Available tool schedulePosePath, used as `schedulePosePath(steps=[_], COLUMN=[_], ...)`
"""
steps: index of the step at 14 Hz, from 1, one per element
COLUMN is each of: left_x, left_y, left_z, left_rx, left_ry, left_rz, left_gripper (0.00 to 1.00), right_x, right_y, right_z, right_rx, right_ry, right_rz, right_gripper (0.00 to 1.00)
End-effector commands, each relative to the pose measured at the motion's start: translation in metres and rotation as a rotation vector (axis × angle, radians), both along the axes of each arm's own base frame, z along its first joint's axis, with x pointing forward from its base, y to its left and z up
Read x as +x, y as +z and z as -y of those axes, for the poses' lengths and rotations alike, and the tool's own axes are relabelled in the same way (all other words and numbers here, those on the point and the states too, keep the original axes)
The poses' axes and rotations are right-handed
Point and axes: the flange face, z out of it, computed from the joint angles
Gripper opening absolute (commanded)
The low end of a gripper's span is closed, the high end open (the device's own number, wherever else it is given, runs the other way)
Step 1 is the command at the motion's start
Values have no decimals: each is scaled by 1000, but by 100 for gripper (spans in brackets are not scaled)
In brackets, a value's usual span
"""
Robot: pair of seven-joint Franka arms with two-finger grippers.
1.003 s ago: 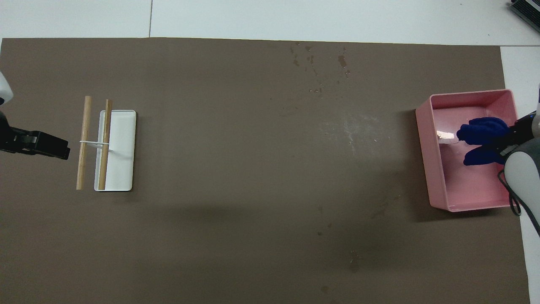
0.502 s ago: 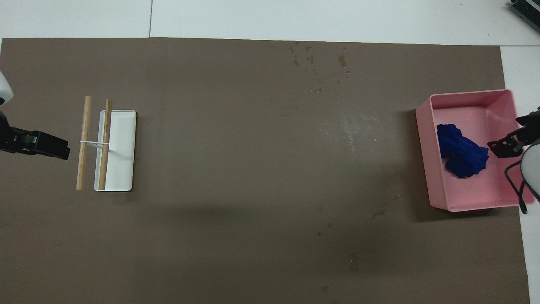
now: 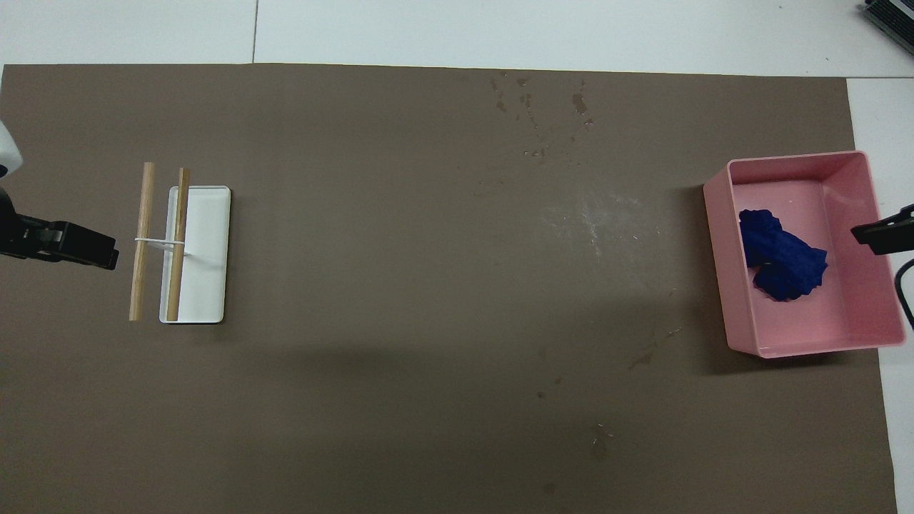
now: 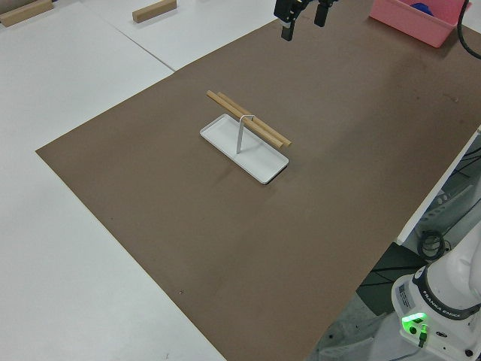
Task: Wipe water with towel using both arms
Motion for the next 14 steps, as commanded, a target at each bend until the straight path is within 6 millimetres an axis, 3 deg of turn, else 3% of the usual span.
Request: schedulePosePath(steps=[1,4,7,9,14], left_x=[-9,-9,-9,-9,-9], left_y=[1,1,1,1,1], left_z=[-2,-2,-2,-2,-2], left_rx=[-1,-1,-1,-1,-1], left_ry=[13,13,13,13,13], left_rz=[3,3,3,3,3], left_gripper=[100,100,100,100,100], right_x=[1,-5,-6,-10,-8], right_y=[-2,-3,-5,-5,-4], right_z=[-9,-31,-34,-47,-50], right_rx=[31,42,47,43,52], right_ry=[-87,-174,-213,-201,-226], right_rz=[-11,-41,-53,-82,-77], right_gripper=[100,100,100,100,100])
